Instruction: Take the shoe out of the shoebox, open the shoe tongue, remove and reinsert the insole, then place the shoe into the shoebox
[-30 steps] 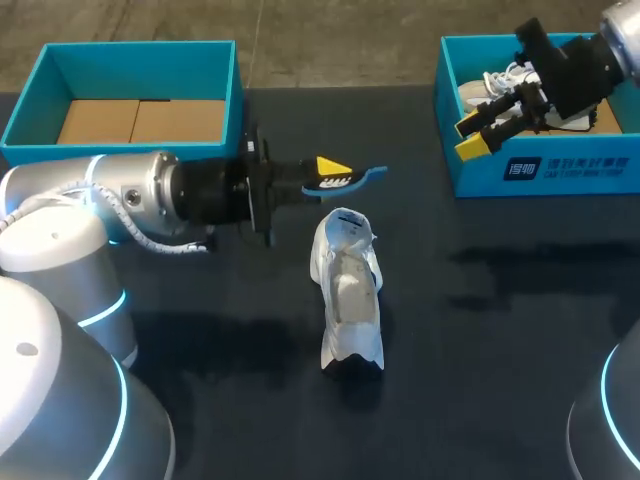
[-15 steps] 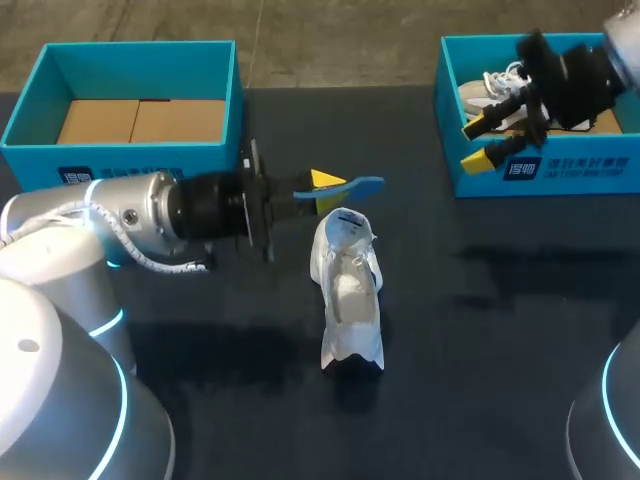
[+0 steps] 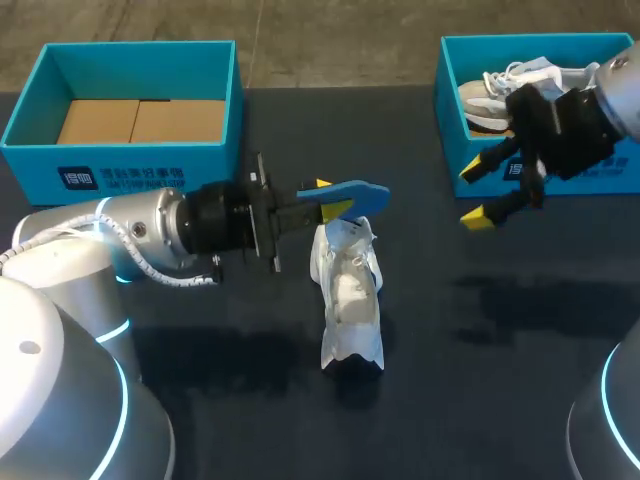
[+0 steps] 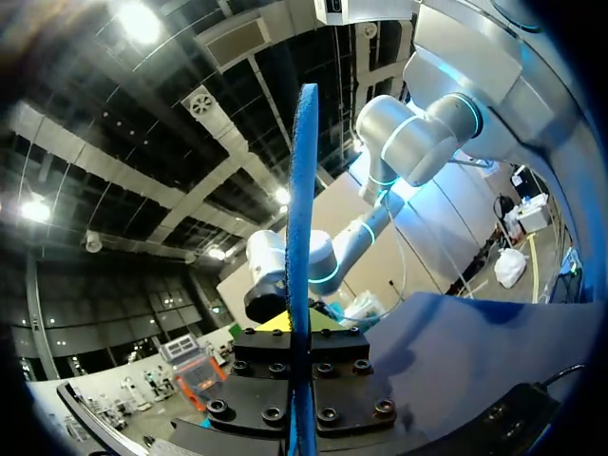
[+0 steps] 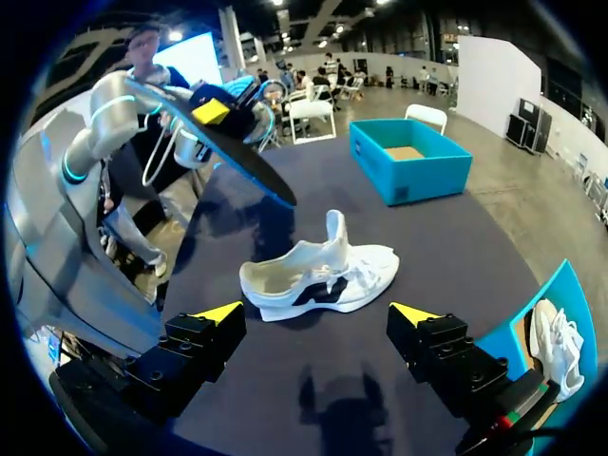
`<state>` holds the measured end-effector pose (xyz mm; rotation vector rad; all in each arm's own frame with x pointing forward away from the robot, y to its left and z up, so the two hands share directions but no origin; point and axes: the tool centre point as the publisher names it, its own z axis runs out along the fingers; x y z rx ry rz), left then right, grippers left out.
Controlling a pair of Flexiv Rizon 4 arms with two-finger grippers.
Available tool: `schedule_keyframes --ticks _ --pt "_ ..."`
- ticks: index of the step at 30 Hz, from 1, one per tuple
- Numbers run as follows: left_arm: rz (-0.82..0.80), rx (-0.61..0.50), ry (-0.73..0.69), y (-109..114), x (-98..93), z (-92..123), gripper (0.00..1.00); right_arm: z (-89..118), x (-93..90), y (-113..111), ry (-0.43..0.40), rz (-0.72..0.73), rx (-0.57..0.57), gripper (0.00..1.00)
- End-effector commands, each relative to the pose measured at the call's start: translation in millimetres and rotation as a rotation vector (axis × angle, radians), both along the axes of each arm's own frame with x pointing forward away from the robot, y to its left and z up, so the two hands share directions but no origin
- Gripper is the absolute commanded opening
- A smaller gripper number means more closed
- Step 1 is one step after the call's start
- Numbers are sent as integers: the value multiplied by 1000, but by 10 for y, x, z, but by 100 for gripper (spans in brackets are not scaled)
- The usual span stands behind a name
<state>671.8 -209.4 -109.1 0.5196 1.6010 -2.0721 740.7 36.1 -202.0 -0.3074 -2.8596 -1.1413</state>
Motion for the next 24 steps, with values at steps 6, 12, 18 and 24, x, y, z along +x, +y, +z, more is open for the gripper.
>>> schedule_keyframes --ticks 6,12,18,24 --pt "-44 -6 15 60 -40 -119 0 -267 -137 417 -5 77 -38 100" --pt "-60 17 21 90 -112 -185 0 -382 -289 568 -2 85 -32 100" --pt "-62 28 23 119 -171 -187 0 -424 -370 587 1 50 -6 100" --pt "-46 55 -2 131 -167 -195 0 -424 -370 587 1 50 -6 100"
